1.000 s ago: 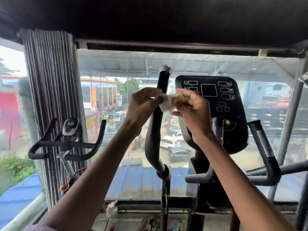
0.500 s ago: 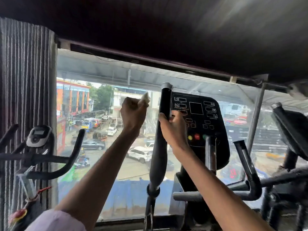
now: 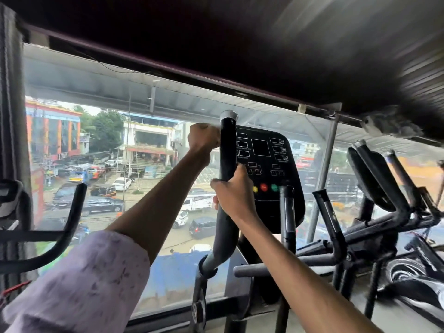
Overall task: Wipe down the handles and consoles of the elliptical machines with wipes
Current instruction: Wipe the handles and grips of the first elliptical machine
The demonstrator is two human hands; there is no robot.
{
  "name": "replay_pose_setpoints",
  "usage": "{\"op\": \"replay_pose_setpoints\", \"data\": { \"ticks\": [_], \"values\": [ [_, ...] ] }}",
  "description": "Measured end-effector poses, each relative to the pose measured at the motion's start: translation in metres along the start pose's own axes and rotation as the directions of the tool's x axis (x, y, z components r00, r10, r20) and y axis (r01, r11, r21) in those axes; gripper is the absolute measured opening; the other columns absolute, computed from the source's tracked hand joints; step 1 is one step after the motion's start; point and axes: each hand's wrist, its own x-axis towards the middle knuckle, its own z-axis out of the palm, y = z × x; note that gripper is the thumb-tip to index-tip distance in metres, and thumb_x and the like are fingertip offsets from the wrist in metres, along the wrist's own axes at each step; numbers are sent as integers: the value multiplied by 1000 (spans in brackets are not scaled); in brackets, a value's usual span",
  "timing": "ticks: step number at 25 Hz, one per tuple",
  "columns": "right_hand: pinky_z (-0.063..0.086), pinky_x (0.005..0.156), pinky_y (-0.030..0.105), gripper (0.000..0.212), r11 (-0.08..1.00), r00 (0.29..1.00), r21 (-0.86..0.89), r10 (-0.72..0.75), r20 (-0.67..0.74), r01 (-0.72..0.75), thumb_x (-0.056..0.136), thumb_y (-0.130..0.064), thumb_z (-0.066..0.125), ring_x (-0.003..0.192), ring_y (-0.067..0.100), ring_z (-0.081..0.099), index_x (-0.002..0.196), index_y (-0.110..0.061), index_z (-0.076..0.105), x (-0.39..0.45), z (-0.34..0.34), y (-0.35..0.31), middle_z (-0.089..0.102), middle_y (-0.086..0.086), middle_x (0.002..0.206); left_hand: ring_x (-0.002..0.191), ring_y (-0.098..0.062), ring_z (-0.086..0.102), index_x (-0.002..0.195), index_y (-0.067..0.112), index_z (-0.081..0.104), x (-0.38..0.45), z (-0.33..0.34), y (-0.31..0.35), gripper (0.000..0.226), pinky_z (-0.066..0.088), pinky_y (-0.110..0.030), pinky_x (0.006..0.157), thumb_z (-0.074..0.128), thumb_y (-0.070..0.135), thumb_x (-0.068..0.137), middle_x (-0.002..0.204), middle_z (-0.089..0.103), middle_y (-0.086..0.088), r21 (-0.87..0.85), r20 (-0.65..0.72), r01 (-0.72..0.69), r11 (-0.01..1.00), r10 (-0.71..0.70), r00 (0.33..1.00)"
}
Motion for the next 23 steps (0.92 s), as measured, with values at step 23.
{"op": "replay_pose_setpoints", "data": {
  "ticks": [23],
  "values": [
    [48,42,25,22,994,999,108,-33,12,32,80,-6,61,46,15,61,100,-11,54,-1,-1,7,62,3,70,85,-19,60,93,-19,59,-22,-32,-16,28,56,-36,92,44,3,103,86,60,-14,172,361,-275,946,200,911]
  ]
}}
